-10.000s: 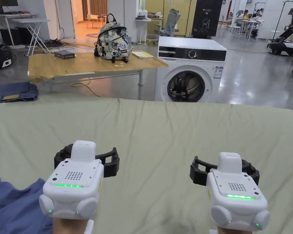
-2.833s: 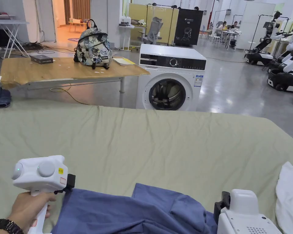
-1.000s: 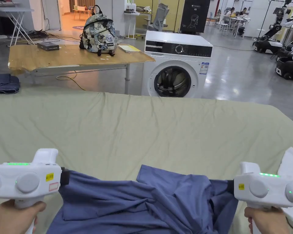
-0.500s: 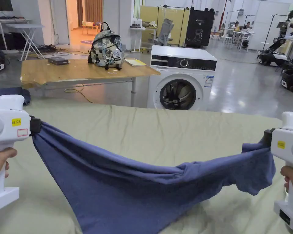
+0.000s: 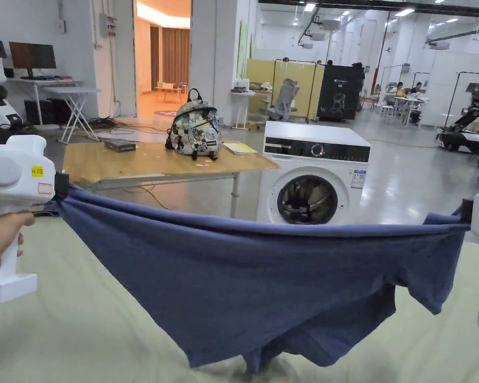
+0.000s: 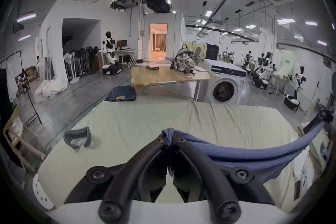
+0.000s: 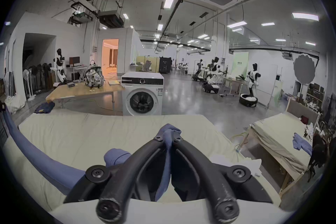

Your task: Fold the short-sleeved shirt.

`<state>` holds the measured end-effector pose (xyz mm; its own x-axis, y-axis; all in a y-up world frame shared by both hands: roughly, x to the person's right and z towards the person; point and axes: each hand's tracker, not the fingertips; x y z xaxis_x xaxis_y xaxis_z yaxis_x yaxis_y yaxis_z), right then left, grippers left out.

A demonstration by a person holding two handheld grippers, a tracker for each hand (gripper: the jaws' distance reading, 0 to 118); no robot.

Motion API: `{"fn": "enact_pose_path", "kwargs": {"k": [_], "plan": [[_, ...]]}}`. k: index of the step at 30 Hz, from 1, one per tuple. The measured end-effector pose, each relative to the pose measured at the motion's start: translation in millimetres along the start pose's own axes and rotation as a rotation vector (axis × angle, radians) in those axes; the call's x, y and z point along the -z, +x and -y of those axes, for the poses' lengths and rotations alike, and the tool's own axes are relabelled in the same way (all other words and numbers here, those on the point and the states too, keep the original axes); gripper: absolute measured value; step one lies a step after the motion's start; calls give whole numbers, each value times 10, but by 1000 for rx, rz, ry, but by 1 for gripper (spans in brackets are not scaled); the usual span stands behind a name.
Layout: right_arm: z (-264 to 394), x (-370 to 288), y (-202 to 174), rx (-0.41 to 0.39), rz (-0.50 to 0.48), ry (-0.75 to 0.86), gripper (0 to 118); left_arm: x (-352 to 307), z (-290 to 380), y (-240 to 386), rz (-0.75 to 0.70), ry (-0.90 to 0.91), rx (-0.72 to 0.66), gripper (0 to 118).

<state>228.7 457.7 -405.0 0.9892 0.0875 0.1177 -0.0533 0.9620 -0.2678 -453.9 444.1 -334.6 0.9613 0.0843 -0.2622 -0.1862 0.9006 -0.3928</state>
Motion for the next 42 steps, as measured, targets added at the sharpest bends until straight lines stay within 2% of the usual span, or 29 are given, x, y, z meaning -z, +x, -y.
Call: {"fn": "enact_pose_path", "kwargs": {"k": [3, 9, 13, 20, 28, 33, 38, 42], "plan": [[-62, 55, -34, 13, 5, 20, 1, 40, -94, 23, -1, 23, -31, 0], [-80, 151, -31, 21, 24, 21, 1, 117, -42, 89, -11, 30, 20, 0], [222, 121, -48, -23, 14, 3, 1, 186, 234, 72, -10, 15, 28, 0], [1080, -106, 22, -54, -17, -94, 1, 97, 1127, 41, 0, -33, 100, 0], [1979, -578, 140, -36, -10, -197, 1, -458, 2024, -51, 15, -78, 69, 0], [2384, -865, 211, -62, -8, -265, 1, -833, 2585, -149, 10, -128, 53, 0], [2722, -1078, 249, -86, -5, -348, 1, -992, 3159, -297, 2, -214, 8, 0], [2981, -1143, 299, -87, -8, -409, 2, -1004, 3544, -324, -3, -306, 33, 0]]}}
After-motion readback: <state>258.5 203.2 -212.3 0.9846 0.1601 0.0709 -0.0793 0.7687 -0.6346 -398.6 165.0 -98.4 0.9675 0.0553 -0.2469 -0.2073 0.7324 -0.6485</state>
